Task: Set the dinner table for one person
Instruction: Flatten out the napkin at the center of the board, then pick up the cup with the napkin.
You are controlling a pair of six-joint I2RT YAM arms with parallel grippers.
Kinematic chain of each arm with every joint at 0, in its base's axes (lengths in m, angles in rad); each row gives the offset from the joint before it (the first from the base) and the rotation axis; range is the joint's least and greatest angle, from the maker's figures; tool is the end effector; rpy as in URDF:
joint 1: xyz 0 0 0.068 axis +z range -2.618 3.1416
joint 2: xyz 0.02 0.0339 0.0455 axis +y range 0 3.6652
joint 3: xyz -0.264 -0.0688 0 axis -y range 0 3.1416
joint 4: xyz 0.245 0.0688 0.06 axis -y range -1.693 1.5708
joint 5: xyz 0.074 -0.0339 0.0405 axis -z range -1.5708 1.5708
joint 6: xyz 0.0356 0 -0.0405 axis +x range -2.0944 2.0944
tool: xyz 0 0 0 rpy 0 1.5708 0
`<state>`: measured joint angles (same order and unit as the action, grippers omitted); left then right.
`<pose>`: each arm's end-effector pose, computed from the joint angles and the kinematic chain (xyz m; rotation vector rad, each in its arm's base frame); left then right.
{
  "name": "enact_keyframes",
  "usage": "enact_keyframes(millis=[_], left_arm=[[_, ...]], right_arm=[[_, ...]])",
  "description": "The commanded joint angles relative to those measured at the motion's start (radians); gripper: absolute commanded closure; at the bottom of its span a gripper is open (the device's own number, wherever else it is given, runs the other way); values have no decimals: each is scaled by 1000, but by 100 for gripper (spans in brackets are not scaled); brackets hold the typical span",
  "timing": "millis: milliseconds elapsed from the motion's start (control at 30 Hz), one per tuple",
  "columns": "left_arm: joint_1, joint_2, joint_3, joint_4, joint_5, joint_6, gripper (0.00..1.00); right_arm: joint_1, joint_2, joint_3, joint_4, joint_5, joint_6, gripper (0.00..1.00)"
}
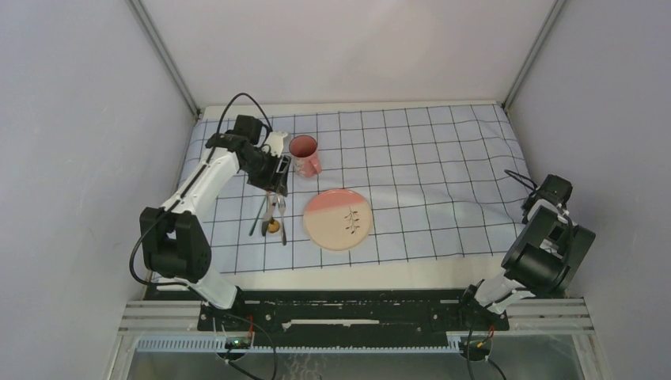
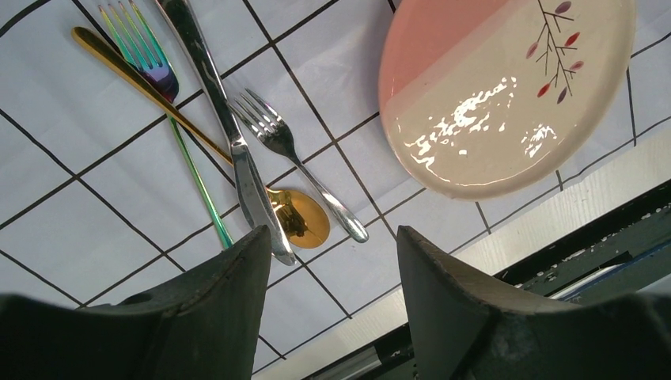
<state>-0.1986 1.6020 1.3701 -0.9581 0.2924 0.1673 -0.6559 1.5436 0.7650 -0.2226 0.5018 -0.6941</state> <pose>0.3123 -0.0733 0.2791 0.5745 2.6779 -0.4113 0.2163 -0.1881 0.1595 0.1570 2.8115 -1.0756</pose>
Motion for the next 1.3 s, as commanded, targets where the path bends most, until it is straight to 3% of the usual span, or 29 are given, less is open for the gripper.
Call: enact_keyframes(millis=[0, 233, 400, 500, 600, 667, 933, 1267], left_arm=[[-7, -61, 7, -10, 10, 28, 36], [-10, -62, -1, -3, 10, 26, 36], [-11, -62, 0, 17, -8, 19, 36], [-8, -55, 5, 20, -17, 16, 36], [8, -51, 16, 9, 1, 10, 36], [39, -53, 25, 11, 9, -8, 36], [191, -46, -3, 78, -35, -79, 36], [200, -91, -6, 70, -56, -89, 36]], right_arm=[[-14, -60, 0, 37, 28, -17, 48], [47, -244, 136, -83, 11, 6, 42], [218, -284, 322, -396, -234, 199, 49], [364, -253, 327, -457, -329, 297, 65], [475, -203, 326, -494, -443, 353, 93], [540, -168, 318, -495, -459, 369, 100], [660, -34, 220, -443, -520, 370, 100], [839, 120, 192, -449, -435, 351, 100]])
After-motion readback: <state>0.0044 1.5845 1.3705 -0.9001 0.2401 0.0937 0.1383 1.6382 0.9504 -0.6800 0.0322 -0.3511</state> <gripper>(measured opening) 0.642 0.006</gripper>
